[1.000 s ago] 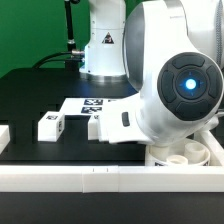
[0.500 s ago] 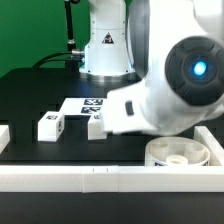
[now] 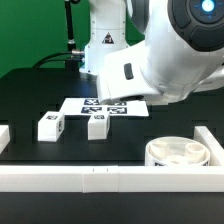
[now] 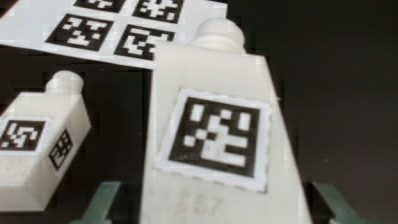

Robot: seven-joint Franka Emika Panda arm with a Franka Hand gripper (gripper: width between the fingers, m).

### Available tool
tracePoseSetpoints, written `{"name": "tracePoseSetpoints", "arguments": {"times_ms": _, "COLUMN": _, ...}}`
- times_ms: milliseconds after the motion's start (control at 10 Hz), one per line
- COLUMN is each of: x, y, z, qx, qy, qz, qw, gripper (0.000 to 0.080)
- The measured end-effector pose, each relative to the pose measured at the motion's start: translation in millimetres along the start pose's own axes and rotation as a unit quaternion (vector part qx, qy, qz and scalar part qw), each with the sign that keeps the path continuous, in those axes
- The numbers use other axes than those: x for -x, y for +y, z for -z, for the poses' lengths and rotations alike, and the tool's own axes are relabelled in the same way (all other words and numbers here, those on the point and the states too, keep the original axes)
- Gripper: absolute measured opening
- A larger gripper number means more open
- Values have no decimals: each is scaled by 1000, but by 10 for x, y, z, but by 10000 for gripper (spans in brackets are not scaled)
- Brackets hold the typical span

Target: Assemble stool

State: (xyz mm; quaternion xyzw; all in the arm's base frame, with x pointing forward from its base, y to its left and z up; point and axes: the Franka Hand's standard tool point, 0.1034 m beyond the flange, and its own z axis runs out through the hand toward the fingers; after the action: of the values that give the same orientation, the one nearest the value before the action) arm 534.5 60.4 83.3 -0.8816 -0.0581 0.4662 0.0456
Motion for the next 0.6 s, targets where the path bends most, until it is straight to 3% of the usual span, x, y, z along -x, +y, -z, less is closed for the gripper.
{"name": "tracePoseSetpoints", "arguments": {"times_ms": 200, "x": -94, "y": 2, "z": 75, "qx": 3, "qy": 48, "qz": 2, "qw": 999, "gripper": 325}}
{"name": "tracePoseSetpoints", "arguments": {"times_ms": 300, "x": -227, "y": 6, "z": 214, "qx": 7, "qy": 111, "qz": 4, "qw": 994, "gripper": 325}}
{"name": "tracePoseSetpoints", "arguments": {"times_ms": 600, "x": -124, "y": -35, "z": 559, "qx": 19, "qy": 256, "qz": 3, "qw": 966, "gripper": 325}}
